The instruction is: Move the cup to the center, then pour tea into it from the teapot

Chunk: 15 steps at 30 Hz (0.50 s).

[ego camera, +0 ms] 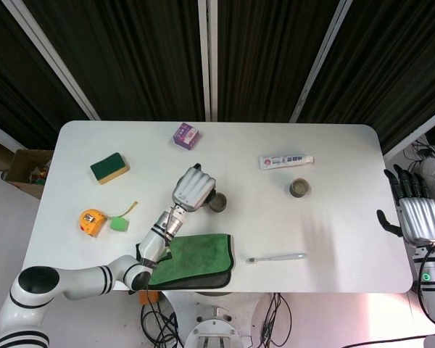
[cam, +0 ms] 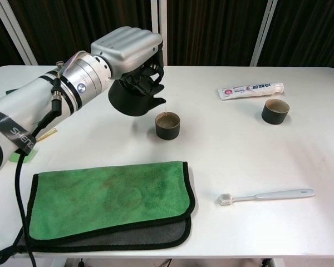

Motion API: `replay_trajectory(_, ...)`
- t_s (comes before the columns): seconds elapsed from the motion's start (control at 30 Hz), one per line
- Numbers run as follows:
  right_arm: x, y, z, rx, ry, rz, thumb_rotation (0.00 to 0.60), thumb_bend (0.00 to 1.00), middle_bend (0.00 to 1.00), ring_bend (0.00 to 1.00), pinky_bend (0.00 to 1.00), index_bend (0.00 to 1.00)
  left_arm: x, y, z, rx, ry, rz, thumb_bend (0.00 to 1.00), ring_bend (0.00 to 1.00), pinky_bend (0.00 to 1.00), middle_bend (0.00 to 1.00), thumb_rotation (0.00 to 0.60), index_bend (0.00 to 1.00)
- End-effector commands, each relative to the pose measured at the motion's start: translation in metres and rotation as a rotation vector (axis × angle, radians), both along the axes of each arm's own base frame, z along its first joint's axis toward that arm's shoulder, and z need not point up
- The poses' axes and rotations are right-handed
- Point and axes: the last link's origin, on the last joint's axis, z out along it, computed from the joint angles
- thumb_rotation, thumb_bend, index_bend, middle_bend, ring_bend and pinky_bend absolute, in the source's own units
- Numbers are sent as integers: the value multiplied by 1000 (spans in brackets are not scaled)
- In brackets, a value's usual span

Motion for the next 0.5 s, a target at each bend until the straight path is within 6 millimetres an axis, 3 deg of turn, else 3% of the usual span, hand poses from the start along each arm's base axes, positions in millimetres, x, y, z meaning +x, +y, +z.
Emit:
replay_trajectory(0.03,0,0,0,1,1,1,600,329,0,0,0,0,-1,0,0,-12,-14,13,343,1000,463,1000,600,1000)
replay_trajectory(0.3,0,0,-1,2,3,-2,600,329,0,0,0,0,3,3,5,-31,-151,73,345,1000,459,1000,600,1000)
replay_trajectory(0.5,2,-2,-1,5,4,5,600,329,0,0,0,0,9,8,23,-21,-320,108,345,1000,459,1000,600,1000)
